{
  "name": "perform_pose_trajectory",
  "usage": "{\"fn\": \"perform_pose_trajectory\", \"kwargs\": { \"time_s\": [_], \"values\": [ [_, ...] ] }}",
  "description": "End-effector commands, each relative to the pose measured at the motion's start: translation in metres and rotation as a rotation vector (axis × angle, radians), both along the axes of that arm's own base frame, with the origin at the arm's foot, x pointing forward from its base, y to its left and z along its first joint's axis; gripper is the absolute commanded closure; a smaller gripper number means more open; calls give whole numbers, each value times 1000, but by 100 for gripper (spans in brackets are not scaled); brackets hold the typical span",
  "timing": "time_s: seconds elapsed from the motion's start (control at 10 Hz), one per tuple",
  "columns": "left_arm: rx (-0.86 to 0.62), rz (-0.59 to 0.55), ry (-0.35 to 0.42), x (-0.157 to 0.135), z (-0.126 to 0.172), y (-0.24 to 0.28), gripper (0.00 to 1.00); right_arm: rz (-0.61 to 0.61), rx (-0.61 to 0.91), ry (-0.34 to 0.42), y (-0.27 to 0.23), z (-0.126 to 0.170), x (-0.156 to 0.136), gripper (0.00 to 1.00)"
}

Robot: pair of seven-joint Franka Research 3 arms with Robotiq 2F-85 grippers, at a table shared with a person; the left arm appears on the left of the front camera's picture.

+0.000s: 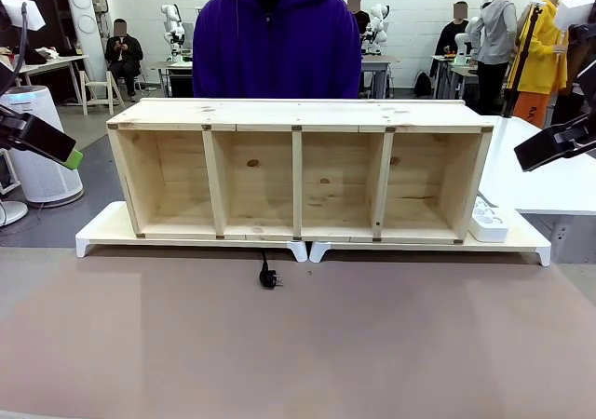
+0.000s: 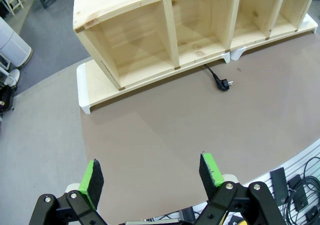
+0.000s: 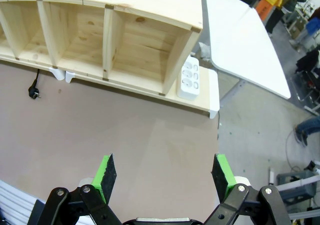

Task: Perform cable management.
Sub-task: When the cord part of the Power Cable appears at the lower middle area of the table and stops, grasp the cord part of the Power Cable.

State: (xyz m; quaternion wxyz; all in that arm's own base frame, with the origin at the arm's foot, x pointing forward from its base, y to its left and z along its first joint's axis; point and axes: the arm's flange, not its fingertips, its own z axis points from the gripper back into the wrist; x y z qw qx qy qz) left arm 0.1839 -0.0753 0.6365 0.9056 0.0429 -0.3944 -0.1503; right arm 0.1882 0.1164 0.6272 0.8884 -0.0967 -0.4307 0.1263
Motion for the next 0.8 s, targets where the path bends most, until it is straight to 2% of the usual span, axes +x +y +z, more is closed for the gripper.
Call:
{"fn": "perform_pose_trajectory", "kwargs": {
  "time_s": [0.0, 0.7],
  "values": [
    [3, -1, -12, 0, 1, -1, 0, 3, -6, -3, 1, 0, 2, 0],
    [3, -1, -12, 0, 1, -1, 0, 3, -6, -3, 1, 0, 2, 0]
  ]
}}
